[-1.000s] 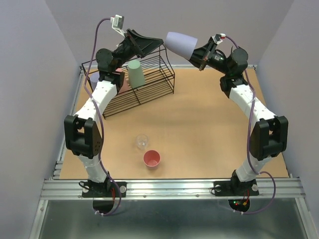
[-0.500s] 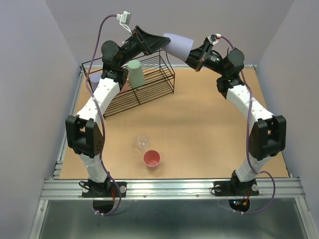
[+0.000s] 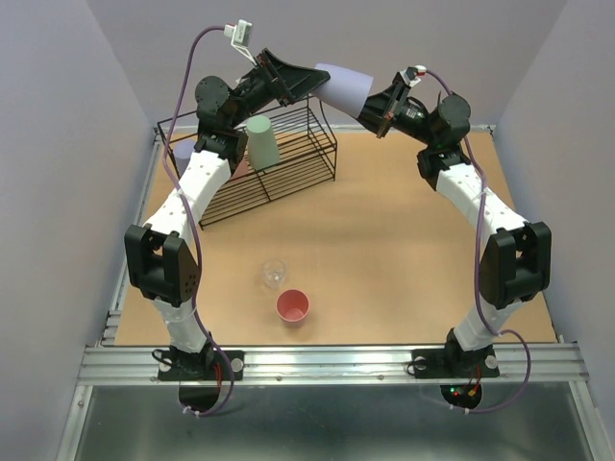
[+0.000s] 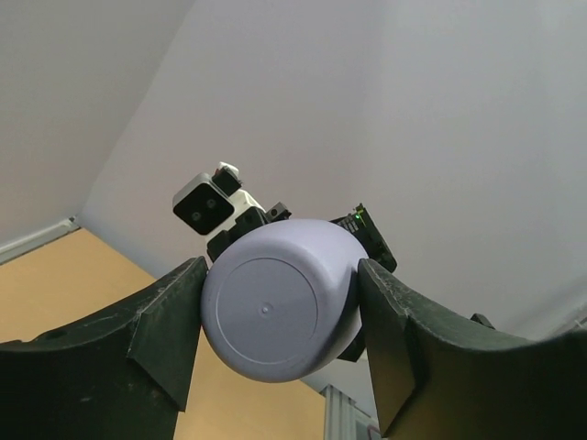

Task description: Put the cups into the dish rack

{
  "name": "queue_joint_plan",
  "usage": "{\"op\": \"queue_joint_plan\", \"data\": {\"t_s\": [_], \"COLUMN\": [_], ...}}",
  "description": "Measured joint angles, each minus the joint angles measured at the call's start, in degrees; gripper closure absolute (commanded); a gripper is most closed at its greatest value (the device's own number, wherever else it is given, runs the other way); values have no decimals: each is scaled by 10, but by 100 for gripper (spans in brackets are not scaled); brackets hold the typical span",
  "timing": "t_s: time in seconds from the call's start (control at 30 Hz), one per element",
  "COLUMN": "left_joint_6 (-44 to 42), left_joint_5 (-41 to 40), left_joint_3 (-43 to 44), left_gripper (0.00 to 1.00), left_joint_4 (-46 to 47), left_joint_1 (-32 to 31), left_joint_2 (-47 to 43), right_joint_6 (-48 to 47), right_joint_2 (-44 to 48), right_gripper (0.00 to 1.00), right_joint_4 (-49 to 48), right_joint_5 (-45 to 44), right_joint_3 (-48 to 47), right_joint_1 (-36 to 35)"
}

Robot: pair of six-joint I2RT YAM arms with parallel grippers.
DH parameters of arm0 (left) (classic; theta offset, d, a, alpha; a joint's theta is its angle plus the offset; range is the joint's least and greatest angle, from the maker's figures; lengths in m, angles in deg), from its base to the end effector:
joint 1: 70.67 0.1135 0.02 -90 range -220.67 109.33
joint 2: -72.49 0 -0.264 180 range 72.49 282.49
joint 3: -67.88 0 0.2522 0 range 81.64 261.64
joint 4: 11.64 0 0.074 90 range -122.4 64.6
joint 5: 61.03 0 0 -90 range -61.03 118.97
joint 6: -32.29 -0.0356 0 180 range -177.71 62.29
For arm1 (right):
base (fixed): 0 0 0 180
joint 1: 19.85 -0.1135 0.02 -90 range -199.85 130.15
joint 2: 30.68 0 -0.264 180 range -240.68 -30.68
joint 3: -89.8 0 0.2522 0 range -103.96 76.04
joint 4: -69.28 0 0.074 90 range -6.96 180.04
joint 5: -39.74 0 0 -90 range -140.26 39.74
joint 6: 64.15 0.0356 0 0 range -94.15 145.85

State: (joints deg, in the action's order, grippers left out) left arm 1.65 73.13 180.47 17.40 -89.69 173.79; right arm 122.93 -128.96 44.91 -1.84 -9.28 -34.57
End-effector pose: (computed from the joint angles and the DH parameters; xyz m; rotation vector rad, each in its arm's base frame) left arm 0.3653 -0.1522 0.4862 0.4399 1.1422 -1.5462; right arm 0.3787 0.1270 0.4198 0.1671 1.6228 2.0718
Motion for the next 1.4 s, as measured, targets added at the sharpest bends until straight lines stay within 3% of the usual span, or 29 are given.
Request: {"op": "queue_joint_plan", "data": {"t_s": [0.1,0.2,0.6,0.7,0.73,0.77,0.87,0.9,0.93,1.0,1.03,1.13,1.4], "left_joint_6": [5,13,29,31,31,31,31,30,30,29,26,13,-82], "left_joint_5": [4,10,36,40,40,40,39,39,39,45,56,81,97], "left_joint_3": [0,0,1,1,1,1,-2,-2,-3,-5,-6,-11,-30], "left_gripper": [35,24,20,35,57,71,100,100,100,100,100,100,100], "left_joint_4": [10,24,54,57,58,59,61,61,61,60,54,24,-111], "left_joint_1": [0,-1,-17,-17,-17,-17,-16,-16,-15,-11,-2,19,203], "left_joint_2": [0,0,0,0,0,0,0,0,0,-3,-6,-17,-58], "right_joint_6": [1,1,10,14,14,15,16,17,17,17,18,21,20], "right_joint_2": [0,0,0,-1,-3,-4,-8,-8,-8,-8,-8,-8,16], "right_gripper": [99,100,100,100,100,100,99,93,75,56,40,31,29], "right_joint_4": [-4,-16,-49,-54,-57,-59,-64,-64,-64,-64,-62,-63,-56], "right_joint_5": [0,-2,3,4,5,5,6,6,6,7,6,3,12], "right_joint_3": [0,0,0,0,0,0,0,0,0,0,0,4,84], "right_joint_1": [0,-1,-9,-11,-11,-11,-11,-11,-11,-11,-12,-18,-14]}}
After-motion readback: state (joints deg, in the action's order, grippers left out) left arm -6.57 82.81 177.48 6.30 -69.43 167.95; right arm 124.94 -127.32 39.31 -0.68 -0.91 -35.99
